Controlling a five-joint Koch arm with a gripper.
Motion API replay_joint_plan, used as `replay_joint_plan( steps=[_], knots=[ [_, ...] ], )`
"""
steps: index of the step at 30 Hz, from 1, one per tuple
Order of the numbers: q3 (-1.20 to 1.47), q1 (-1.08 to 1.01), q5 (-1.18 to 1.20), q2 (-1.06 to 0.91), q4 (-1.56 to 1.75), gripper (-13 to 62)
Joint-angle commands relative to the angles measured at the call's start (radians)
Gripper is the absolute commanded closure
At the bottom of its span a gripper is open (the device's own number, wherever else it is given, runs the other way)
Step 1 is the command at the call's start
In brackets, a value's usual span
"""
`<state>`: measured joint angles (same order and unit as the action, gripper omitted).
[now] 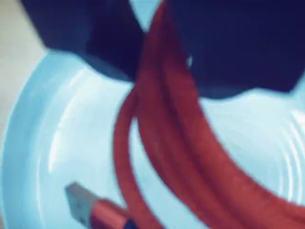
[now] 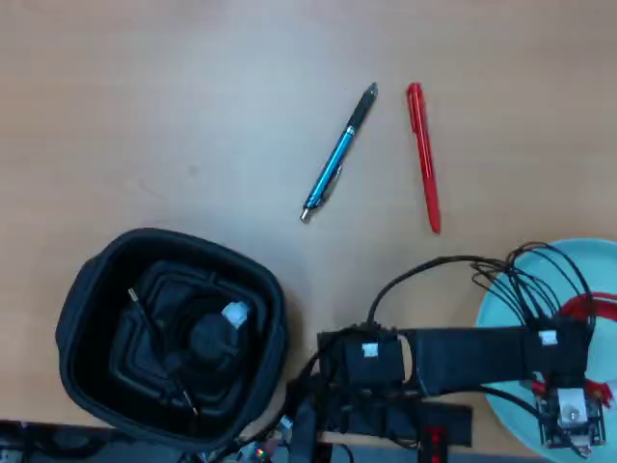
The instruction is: Put a black charging cable in a black bowl and put a red charging cable in a green bowl
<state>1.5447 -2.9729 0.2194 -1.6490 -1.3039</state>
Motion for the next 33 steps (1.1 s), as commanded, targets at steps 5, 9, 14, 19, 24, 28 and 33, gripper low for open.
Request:
replay_joint_plan(
  steps=[5, 9, 14, 19, 24, 28, 33],
  knots=[
    [-0.061, -0.034, -0.008, -0.006, 0.081, 56.1],
    [-0.058, -0.026, -0.006, -0.005, 0.077, 55.8],
    [0.015, -0.021, -0.006, 0.044, 0.155, 51.2],
    [0.091, 0.012, -0.008, 0.044, 0.242, 38.6],
    [0.117, 0.006, -0.002, 0.038, 0.249, 31.4],
    [0.123, 0.008, -0.003, 0.026, 0.265, 25.9],
    [0.121, 0.057, -0.005, -0.087, 0.281, 25.8]
  ],
)
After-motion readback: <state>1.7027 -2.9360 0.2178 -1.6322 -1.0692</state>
